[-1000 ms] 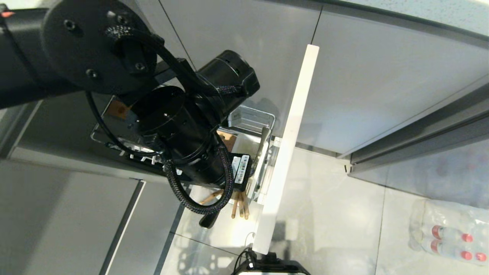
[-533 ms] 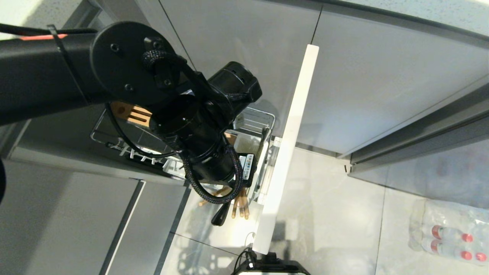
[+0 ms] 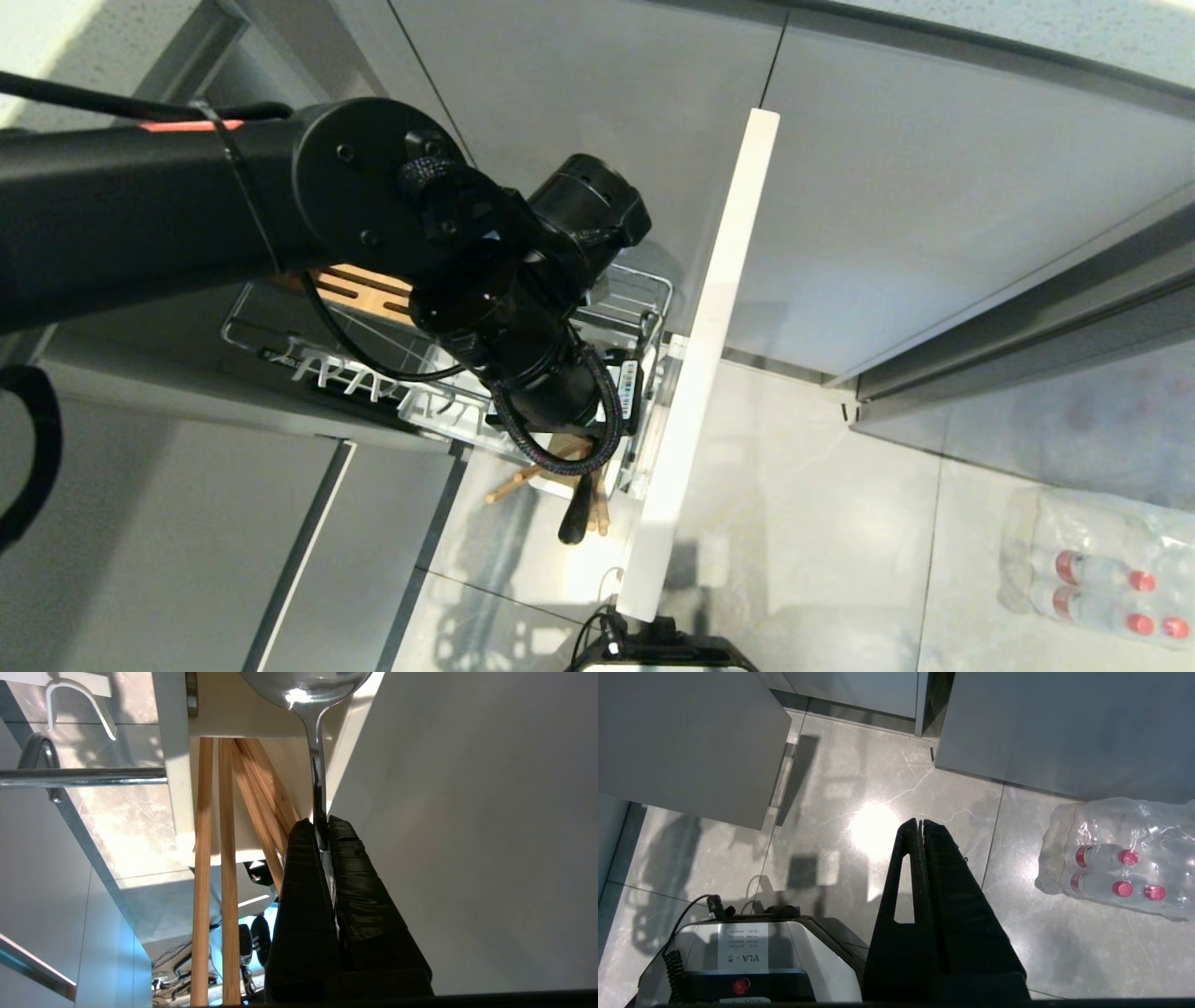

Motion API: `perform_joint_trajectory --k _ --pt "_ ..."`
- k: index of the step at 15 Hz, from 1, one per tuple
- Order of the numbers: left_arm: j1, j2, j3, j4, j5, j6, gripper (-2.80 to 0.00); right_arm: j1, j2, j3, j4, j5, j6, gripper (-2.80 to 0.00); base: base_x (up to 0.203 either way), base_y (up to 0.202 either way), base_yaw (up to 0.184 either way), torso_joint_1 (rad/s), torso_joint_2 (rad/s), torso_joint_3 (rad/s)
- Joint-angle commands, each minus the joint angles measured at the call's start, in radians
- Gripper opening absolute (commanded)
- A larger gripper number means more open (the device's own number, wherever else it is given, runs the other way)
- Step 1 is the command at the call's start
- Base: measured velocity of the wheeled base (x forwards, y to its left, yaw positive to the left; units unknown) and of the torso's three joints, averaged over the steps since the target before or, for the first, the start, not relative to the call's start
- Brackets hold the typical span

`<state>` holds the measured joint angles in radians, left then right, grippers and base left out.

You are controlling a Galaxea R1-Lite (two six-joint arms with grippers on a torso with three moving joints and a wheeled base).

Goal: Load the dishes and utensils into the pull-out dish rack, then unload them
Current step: Pick up the spoon and place it in the cupboard

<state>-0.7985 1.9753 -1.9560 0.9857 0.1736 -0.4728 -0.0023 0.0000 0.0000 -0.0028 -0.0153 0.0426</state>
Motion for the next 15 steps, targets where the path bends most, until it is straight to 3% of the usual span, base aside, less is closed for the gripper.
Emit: perform_joint_trajectory --k 1,15 --pt "0.001 0.011 0.0 0.005 0.0 -0.003 -2.8 -0.001 0.001 0.0 0.0 0.0 0.0 -2.8 0.0 0.0 0.0 0.0 0.0 0.0" --pt "0.065 0.024 -0.013 0.016 -0.042 -0.007 -2.8 0.0 0.001 0.0 0.0 0.0 0.0 -2.8 0.0 0.0 0.0 0.0 0.0 0.0"
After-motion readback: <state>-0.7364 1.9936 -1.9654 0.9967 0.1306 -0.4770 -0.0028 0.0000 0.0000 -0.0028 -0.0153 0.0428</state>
